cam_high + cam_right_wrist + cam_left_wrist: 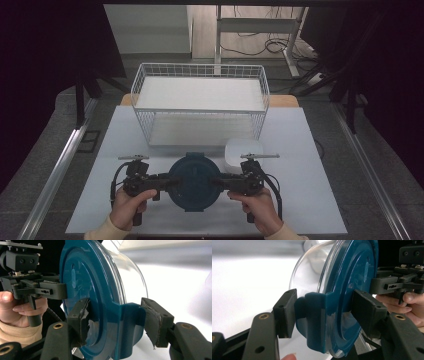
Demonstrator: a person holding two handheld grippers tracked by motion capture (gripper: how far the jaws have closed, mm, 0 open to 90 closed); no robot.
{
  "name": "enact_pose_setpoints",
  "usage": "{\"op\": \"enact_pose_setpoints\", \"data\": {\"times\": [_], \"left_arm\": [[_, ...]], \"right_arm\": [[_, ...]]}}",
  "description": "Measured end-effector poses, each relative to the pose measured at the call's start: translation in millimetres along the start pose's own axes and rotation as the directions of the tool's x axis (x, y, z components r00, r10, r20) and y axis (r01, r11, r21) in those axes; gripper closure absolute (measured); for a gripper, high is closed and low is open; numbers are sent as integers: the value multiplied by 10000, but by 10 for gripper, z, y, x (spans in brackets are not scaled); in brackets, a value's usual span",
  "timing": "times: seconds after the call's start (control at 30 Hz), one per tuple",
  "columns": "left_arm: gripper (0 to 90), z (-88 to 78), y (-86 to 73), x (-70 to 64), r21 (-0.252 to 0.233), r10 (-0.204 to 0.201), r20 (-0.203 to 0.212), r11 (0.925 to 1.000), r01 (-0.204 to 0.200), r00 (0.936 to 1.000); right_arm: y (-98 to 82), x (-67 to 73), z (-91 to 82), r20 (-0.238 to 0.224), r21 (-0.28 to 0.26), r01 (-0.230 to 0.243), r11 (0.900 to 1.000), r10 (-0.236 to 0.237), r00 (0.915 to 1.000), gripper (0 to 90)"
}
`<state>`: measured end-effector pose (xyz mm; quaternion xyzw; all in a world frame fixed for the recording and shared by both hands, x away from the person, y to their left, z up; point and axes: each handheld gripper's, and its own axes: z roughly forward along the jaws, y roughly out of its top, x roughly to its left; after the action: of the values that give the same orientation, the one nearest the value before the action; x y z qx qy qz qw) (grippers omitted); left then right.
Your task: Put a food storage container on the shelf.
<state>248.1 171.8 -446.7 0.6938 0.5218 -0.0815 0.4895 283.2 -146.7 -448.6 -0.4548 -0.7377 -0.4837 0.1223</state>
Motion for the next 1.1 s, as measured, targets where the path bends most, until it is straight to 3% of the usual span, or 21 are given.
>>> {"op": "enact_pose_setpoints", "data": {"times": [0.5,1.1], "left_arm": [[395,-162,599,-128,-628,362,171,9974,-351,9992],[400,-260,1177,-318,-887,951,140,9917,-935,9954]], "right_arm": [[676,195,-162,162,-249,770,9967,-766,9969,420],[1166,293,-357,167,-763,1015,9919,-1005,9948,420]]}}
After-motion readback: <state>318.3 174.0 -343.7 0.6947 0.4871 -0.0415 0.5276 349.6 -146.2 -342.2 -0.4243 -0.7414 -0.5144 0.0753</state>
